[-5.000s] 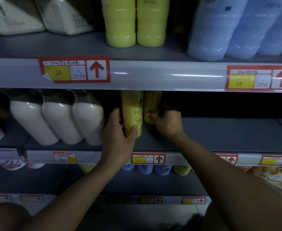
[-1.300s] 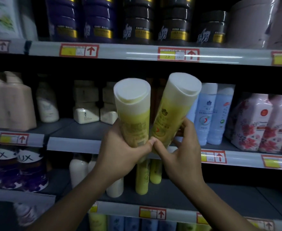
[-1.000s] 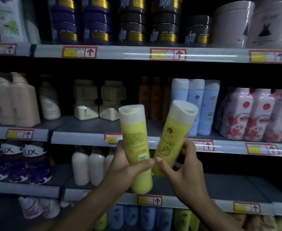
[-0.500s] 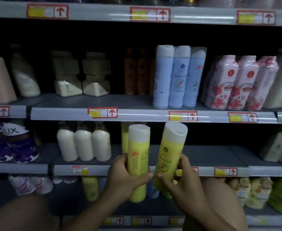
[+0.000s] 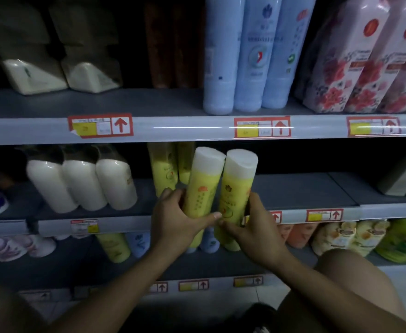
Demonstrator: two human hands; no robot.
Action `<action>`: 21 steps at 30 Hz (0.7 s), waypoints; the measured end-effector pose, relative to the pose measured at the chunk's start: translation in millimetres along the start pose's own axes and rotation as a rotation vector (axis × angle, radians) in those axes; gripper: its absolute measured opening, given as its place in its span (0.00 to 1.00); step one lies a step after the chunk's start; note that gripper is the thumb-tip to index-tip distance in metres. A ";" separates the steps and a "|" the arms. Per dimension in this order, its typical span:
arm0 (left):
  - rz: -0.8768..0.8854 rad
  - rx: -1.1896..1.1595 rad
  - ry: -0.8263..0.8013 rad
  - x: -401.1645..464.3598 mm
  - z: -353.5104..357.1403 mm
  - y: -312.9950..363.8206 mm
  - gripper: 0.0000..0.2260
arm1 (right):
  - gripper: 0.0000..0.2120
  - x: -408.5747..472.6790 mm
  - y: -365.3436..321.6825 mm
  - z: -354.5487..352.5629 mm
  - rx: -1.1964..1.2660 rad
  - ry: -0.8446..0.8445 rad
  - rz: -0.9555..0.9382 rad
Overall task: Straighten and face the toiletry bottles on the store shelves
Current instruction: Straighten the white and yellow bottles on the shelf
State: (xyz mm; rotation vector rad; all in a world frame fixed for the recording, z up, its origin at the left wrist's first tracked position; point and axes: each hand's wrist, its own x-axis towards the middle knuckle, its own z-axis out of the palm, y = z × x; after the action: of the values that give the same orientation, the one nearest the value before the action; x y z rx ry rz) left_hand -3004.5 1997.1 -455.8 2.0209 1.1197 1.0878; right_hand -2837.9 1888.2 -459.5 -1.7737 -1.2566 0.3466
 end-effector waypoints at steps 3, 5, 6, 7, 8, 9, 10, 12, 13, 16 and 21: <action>-0.015 -0.001 0.041 21.8 8.0 0.1 0.27 | 0.24 27.1 -1.2 1.7 -0.018 -0.007 -0.010; -0.021 -0.002 0.061 35.4 12.7 -1.8 0.29 | 0.26 42.4 -1.2 4.3 -0.008 -0.020 -0.019; -0.023 -0.002 0.070 41.4 15.5 -3.4 0.30 | 0.26 49.5 -1.5 5.9 0.001 -0.024 -0.019; -0.028 0.000 0.082 46.6 18.6 -4.8 0.31 | 0.26 56.4 -1.4 8.2 0.006 -0.025 -0.016; -0.035 0.001 0.096 50.9 21.8 -5.8 0.32 | 0.26 63.0 -1.2 10.7 0.008 -0.022 -0.013; -0.042 0.000 0.109 54.8 25.0 -6.6 0.32 | 0.26 69.2 -0.3 13.7 0.007 -0.015 -0.009; -0.052 -0.001 0.122 58.4 28.6 -8.1 0.31 | 0.25 74.4 0.5 16.8 0.010 -0.006 -0.008; -0.071 0.005 0.143 64.4 34.9 -11.8 0.31 | 0.24 83.9 5.0 23.8 0.016 0.016 -0.016; -0.080 0.015 0.148 66.6 37.7 -14.0 0.31 | 0.23 87.5 7.8 27.5 0.016 0.027 -0.021; -0.100 0.046 0.150 68.2 45.8 -20.3 0.32 | 0.25 94.6 17.6 38.1 0.001 0.062 -0.018; -0.135 -0.004 0.185 65.5 55.0 -29.0 0.31 | 0.27 100.6 27.1 49.0 -0.046 0.091 -0.022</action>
State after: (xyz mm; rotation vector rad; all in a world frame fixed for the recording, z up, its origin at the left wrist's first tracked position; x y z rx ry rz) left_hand -2948.1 2062.8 -481.4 1.8413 1.3255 1.2246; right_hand -2809.4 1997.5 -481.9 -1.7927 -1.2273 0.2238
